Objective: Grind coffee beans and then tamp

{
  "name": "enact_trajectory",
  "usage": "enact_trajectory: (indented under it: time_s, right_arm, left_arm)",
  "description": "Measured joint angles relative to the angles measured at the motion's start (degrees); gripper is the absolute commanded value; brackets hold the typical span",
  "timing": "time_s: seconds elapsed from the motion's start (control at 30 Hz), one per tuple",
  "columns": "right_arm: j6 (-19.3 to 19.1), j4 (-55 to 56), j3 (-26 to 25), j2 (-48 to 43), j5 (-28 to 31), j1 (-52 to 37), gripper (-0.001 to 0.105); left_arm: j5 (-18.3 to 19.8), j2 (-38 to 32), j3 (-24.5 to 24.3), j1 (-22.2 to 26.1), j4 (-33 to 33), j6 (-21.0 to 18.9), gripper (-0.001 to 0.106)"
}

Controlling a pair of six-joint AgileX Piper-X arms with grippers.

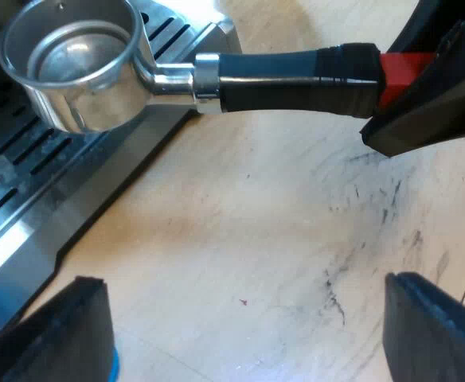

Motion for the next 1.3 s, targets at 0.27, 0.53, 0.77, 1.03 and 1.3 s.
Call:
enact_trajectory:
  time_s: [0.27, 0.53, 0.77, 1.03, 1.3]
  right_arm:
    - [-4.61, -4.13, 4.74, -5.14, -3.25, 0.00, 0.000]
    - [-9.80, -5.01, 9.43, -9.09, -5.76, 0.00, 0.000]
    - [-16.87, -8.34, 12.99, -10.89, -7.60, 0.00, 0.000]
    - [-19.12, -9.22, 13.91, -10.89, -8.94, -1.84, 0.000]
    - [-27.53, -9.22, 13.91, -10.89, -17.02, -10.16, 0.000]
  left_arm:
    - [0.39, 0.00, 0.00, 0.00, 2.05, 0.00, 0.071]
    - [0.33, 0.00, 0.00, 0.00, 2.05, 0.00, 0.071]
    - [0.33, 0.00, 0.00, 0.00, 2.05, 0.00, 0.071]
    - [0.33, 0.00, 0.00, 0.00, 2.05, 0.00, 0.071]
    - [0.33, 0.00, 0.00, 0.00, 2.05, 0.00, 0.071]
